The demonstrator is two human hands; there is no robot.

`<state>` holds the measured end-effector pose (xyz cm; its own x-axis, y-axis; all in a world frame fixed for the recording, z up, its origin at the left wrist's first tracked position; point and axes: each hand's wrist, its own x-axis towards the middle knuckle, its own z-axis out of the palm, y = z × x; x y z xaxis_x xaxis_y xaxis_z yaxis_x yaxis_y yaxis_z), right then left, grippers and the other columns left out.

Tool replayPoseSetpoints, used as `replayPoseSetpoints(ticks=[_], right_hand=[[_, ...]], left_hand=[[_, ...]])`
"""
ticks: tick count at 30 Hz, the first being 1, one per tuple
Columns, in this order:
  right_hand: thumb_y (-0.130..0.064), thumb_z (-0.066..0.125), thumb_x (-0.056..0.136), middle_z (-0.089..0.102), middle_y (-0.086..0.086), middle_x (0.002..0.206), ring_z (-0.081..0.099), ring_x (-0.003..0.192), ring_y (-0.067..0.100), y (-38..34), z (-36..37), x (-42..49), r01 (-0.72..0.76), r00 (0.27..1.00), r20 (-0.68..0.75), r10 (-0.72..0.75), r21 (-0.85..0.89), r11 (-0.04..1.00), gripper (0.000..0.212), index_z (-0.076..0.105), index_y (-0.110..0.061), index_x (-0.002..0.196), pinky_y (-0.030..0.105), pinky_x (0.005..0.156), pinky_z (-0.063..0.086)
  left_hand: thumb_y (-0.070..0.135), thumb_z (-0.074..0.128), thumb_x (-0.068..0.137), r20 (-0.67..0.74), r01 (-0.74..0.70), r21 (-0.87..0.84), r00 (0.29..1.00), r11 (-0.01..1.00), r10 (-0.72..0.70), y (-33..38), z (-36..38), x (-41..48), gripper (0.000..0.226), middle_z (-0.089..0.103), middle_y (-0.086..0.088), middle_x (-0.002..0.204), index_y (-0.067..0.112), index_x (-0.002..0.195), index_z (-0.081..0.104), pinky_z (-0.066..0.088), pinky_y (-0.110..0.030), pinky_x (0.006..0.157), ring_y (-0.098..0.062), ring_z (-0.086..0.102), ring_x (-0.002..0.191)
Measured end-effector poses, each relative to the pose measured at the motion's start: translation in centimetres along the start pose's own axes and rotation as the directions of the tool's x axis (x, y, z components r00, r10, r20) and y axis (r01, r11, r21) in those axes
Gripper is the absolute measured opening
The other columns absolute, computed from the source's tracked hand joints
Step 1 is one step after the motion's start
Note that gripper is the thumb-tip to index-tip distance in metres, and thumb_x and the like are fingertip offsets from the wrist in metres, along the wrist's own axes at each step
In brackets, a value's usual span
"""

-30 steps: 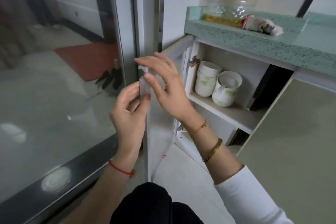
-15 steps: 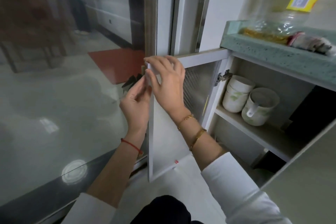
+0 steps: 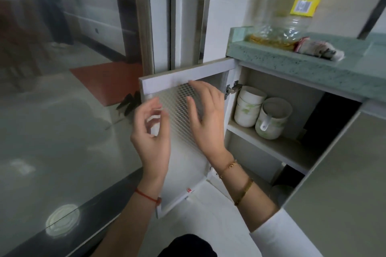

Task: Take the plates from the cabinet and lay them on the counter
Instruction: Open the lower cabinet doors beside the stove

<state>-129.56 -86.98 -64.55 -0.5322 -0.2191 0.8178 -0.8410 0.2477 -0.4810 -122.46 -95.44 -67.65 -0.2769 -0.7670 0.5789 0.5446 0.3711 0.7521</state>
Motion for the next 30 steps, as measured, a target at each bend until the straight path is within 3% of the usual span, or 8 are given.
replayPoseSetpoints(ticks=[3, 7, 13, 17, 20, 24, 30], right_hand=[[-0.02, 0.052, 0.099, 0.06, -0.004, 0.115, 0.052, 0.112, 0.012, 2.4, -4.5, -2.1, -0.066, 0.992, -0.109, 0.056, -0.092, 0.994, 0.025, 0.061, -0.015, 0.122, 0.027, 0.1, 0.04], [-0.021, 0.052, 0.098, 0.059, -0.009, 0.112, 0.051, 0.107, 0.01, 5.5, -10.9, -5.0, -0.18, 0.963, -0.239, 0.125, -0.224, 0.958, 0.02, 0.061, -0.018, 0.116, 0.028, 0.095, 0.041], [-0.019, 0.053, 0.097, 0.059, -0.005, 0.111, 0.051, 0.105, 0.014, 8.4, -19.5, -6.5, -0.33, 0.899, -0.41, 0.154, -0.402, 0.854, 0.025, 0.061, -0.015, 0.12, 0.027, 0.095, 0.042], [-0.019, 0.052, 0.097, 0.061, -0.001, 0.112, 0.054, 0.104, 0.017, 9.3, -24.0, -6.0, -0.376, 0.869, -0.483, 0.11, -0.498, 0.781, 0.028, 0.061, -0.013, 0.123, 0.016, 0.098, 0.034], [-0.019, 0.053, 0.097, 0.062, -0.001, 0.112, 0.053, 0.102, 0.018, 9.6, -26.4, -5.4, -0.4, 0.858, -0.504, 0.098, -0.536, 0.743, 0.029, 0.061, -0.014, 0.125, 0.013, 0.098, 0.03], [-0.022, 0.053, 0.098, 0.061, -0.001, 0.117, 0.05, 0.105, 0.019, 9.8, -27.9, -4.6, -0.445, 0.847, -0.514, 0.134, -0.548, 0.708, 0.034, 0.059, -0.016, 0.13, 0.023, 0.099, 0.036], [-0.025, 0.054, 0.097, 0.058, 0.0, 0.12, 0.05, 0.109, 0.02, 9.3, -28.0, -4.2, -0.473, 0.837, -0.518, 0.175, -0.527, 0.706, 0.037, 0.057, -0.017, 0.133, 0.026, 0.1, 0.039]], left_hand=[[0.011, 0.062, 0.096, 0.287, 0.146, -0.076, 0.951, 0.986, -0.118, 0.3, 2.7, -2.3, 0.019, 0.07, 0.01, 0.113, 0.017, 0.113, 0.067, 0.051, -0.02, 0.088, -0.008, 0.066, 0.103], [0.014, 0.059, 0.098, 0.621, 0.314, -0.07, 0.756, 0.947, -0.205, -0.1, 8.2, -5.3, 0.021, 0.071, 0.003, 0.119, 0.018, 0.118, 0.067, 0.053, -0.036, 0.099, -0.014, 0.065, 0.115], [0.024, 0.056, 0.101, 0.887, 0.424, 0.001, 0.417, 0.906, -0.196, 1.1, 18.7, -10.2, 0.035, 0.062, 0.018, 0.133, 0.027, 0.136, 0.058, 0.043, -0.006, 0.093, 0.008, 0.054, 0.123], [0.028, 0.054, 0.101, 0.951, 0.472, 0.03, 0.259, 0.881, -0.171, 2.7, 25.0, -12.9, 0.048, 0.049, 0.01, 0.149, 0.021, 0.148, 0.044, 0.039, -0.004, 0.096, -0.001, 0.047, 0.134], [0.031, 0.054, 0.101, 0.959, 0.48, 0.063, 0.214, 0.875, -0.186, 3.7, 28.1, -14.0, 0.056, 0.042, 0.001, 0.156, 0.017, 0.152, 0.038, 0.034, -0.018, 0.105, -0.012, 0.042, 0.142], [0.04, 0.054, 0.1, 0.948, 0.396, 0.133, 0.217, 0.909, -0.234, 3.8, 30.2, -14.6, 0.062, 0.042, -0.004, 0.156, 0.014, 0.153, 0.034, 0.032, -0.021, 0.099, -0.018, 0.041, 0.142], [0.027, 0.054, 0.101, 0.96, 0.302, 0.057, 0.246, 0.951, -0.136, 3.2, 29.9, -14.0, 0.043, 0.059, 0.001, 0.131, 0.012, 0.141, 0.049, 0.04, -0.015, 0.087, -0.005, 0.052, 0.112]])
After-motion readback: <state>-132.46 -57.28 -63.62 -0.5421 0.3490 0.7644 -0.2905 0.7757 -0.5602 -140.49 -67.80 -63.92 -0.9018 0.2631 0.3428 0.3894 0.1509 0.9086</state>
